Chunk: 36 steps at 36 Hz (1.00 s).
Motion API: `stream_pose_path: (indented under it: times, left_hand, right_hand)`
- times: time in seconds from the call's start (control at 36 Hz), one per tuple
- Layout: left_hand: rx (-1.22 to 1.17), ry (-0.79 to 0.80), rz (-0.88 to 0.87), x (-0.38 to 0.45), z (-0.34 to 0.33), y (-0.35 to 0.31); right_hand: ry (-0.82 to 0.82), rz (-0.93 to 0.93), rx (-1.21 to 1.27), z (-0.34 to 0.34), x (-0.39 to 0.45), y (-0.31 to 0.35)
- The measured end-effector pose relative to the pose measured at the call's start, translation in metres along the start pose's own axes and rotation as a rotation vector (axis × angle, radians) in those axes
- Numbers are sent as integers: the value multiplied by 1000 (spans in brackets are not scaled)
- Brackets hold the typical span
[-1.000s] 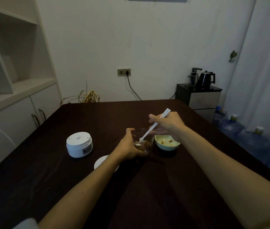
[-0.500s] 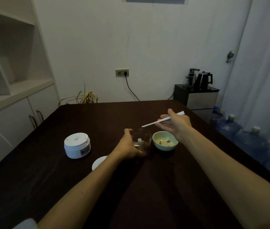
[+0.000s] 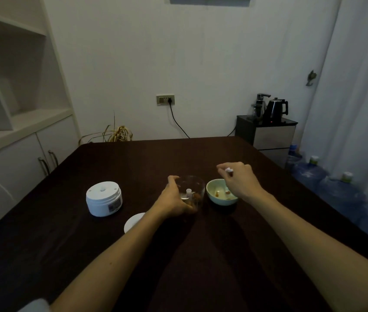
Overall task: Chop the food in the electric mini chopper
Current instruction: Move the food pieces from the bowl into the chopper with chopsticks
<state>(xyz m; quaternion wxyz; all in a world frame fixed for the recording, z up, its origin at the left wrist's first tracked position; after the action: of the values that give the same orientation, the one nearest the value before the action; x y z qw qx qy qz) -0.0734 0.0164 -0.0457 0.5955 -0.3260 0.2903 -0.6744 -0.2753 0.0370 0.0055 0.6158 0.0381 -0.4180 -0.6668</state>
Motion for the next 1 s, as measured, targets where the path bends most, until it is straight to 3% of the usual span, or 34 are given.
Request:
stream_pose_path:
  times: [0.25, 0.58, 1.0]
  left_hand:
    - [-16, -5, -9, -2, 0, 1]
    - [-29, -4, -16, -1, 0, 2]
    - [-38, -4, -12, -1, 0, 3]
  right_hand:
    - [308, 181, -392, -15, -15, -9]
    - [489, 257, -468, -27, -18, -25]
    - [488, 321, -559, -28, -28, -29]
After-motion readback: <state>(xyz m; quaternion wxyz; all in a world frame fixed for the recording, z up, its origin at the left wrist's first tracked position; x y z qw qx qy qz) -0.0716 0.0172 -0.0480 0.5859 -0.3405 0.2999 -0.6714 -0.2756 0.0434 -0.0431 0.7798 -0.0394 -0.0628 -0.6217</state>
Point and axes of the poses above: each hand's wrist, its own x-axis towards the middle knuckle, its own z-axis out of the back of the hand, y = z × x, the point moved 3 cm from there along x, towards the middle knuckle, and after that the axes turned 12 degrees about -y, right-handed, at the moved point
